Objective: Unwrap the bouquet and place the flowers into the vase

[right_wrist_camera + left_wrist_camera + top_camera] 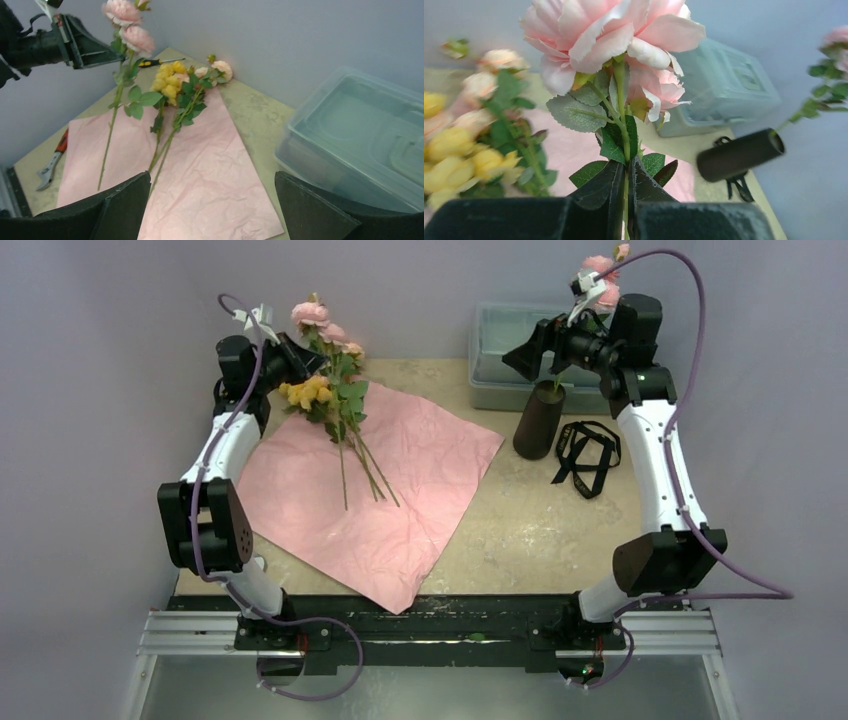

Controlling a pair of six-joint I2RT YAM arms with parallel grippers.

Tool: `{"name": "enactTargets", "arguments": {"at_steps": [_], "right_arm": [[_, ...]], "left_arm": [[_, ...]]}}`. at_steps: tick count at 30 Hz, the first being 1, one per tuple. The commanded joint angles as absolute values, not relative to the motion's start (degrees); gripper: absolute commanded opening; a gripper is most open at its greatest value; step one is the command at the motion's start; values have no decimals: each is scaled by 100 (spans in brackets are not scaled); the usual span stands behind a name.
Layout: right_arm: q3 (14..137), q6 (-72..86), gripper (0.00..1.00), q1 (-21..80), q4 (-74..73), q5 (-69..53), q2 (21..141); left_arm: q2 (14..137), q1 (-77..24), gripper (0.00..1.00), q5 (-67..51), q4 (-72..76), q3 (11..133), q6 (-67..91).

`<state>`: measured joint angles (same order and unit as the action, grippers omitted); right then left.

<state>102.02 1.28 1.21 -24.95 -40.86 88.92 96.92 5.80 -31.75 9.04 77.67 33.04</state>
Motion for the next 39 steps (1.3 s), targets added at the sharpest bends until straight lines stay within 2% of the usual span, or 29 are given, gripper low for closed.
{"name": "enactTargets", "arguments": {"at_steps": [1,4,8,14,22,27,33,39], "right_arm": [[9948,68,98,537,-2502,-4542,8713],[9880,130,98,796,-2479,-4759,8714],[9809,588,98,1097,-2226,-5125,8758],[9586,1554,89,1416,-1427,-5625,8780],[9634,2865,70,1560,-185,-5856,8993],[9614,3271,68,1684,271,-5950,9089],[9448,3735,61,1746,765,-6035,9131],[9476,4193,46,1785,1256,-6195,9300]], "left_arm": [[9363,226,0,-4581,2257,8099,3657],[9327,-183,0,-4744,2518,8251,3801],[9349,-534,0,-4954,3708,8256,4578],[9824,-870,0,-5234,5930,8440,6551],[9877,-1486,0,-5404,5761,8640,6531],[9844,-1664,0,-5362,5764,8638,6570],[9871,-1776,0,-5408,5752,8666,6606],[9870,-1811,0,-5414,5682,8646,6543]]}}
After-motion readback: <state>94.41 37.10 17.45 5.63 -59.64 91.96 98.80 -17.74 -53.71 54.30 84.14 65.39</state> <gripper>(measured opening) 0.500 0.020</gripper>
